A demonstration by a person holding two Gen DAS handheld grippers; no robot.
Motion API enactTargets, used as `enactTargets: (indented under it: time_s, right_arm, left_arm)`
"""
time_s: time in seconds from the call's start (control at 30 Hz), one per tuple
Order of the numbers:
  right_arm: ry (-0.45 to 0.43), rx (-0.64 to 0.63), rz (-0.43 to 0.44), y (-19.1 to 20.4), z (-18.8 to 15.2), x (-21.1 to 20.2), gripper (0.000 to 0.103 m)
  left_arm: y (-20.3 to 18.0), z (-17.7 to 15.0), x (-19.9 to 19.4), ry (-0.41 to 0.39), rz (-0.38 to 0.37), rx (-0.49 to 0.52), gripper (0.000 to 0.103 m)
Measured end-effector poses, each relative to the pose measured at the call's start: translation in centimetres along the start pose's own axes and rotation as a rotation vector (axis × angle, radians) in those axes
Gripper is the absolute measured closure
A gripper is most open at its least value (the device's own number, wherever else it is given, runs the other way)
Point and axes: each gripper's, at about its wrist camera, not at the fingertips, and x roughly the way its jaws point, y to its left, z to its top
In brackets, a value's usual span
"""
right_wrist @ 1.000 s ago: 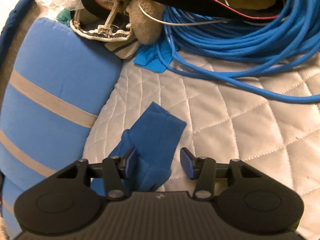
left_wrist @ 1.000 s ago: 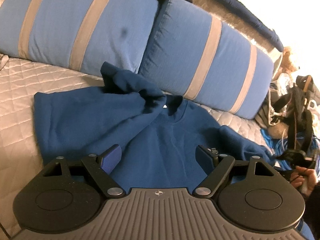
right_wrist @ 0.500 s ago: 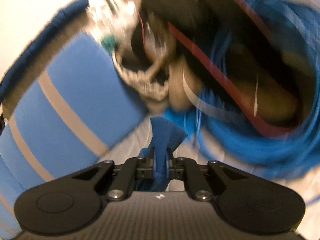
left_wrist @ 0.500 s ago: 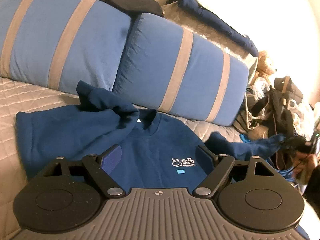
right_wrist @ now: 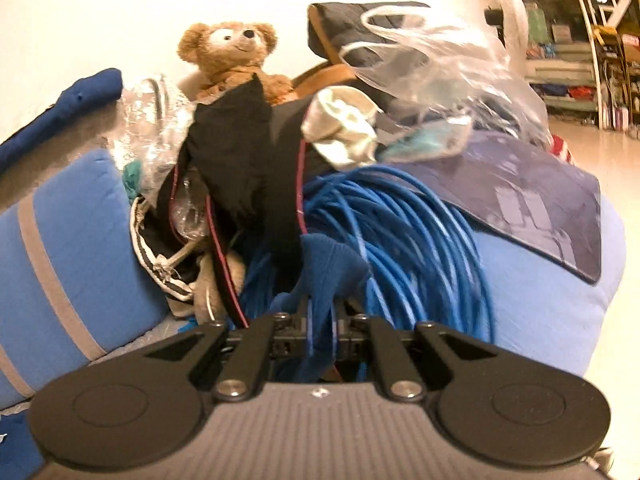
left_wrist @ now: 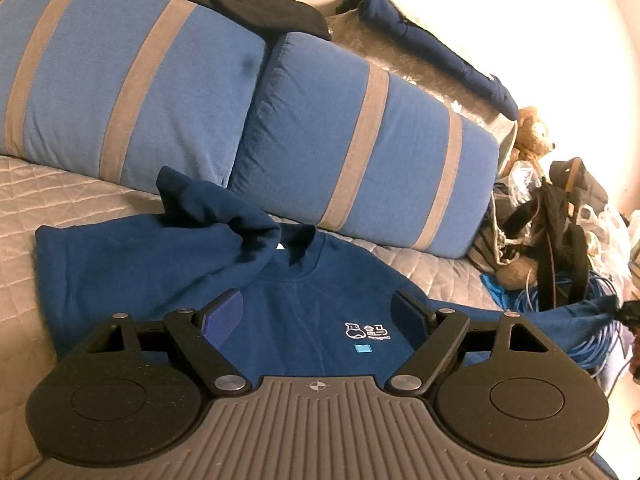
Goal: Fold clothes
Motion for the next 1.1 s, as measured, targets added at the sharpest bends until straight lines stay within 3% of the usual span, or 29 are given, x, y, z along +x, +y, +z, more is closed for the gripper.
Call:
enactTargets:
  time_s: [0.27, 0.47, 0.53, 0.57, 0.67, 0.73, 0.83, 0.93, 1.1]
  right_arm:
    - [-0.007, -0.001, -0.114, -2.6, -1.0, -1.3, 0.095]
    - [0.071, 0.018, -0.168, -3.5, -3.3, -0.3, 0.092]
    - [0.087, 0.027, -0.161, -3.5, -4.0, -0.1, 0.077]
    - [0.093, 0.032, -0.177, -3.5, -4.2, -0.1, 0.077]
    - [0.108, 0.045, -0.223, -3.4, -4.9, -0.1, 0.036]
    - [0.090, 0.033, -0.266, -2.9, -5.2, -0.7, 0.022]
    - [0.035, -0.023, -0.280, -1.3, -5.4, -2.0, 0.016]
    - [-0.007, -0.152, -0.216, 1.7, -6.0, -3.1, 0.010]
    - [0.043, -0.452, 0.083, 9.4, -8.2, -2.4, 0.009]
  left_arm:
    - [0.1, 0.0, 0.0, 0.005, 0.011, -0.004, 0.021]
    - [0.2, 0.0, -0.2, 0.000, 0.006, -0.008, 0.021]
    - [0.2, 0.0, -0.2, 0.002, 0.010, -0.009, 0.021]
    - [0.2, 0.0, -0.2, 0.003, 0.011, -0.009, 0.021]
    - [0.1, 0.1, -0.2, -0.001, 0.008, -0.011, 0.021]
    - [0.2, 0.1, -0.3, -0.003, 0.005, -0.013, 0.021]
    - [0.3, 0.1, -0.3, -0.007, -0.002, -0.017, 0.021]
    - [0.3, 0.2, -0.4, -0.014, -0.013, -0.021, 0.021]
    - [0.1, 0.2, -0.4, -0.017, -0.020, -0.014, 0.021]
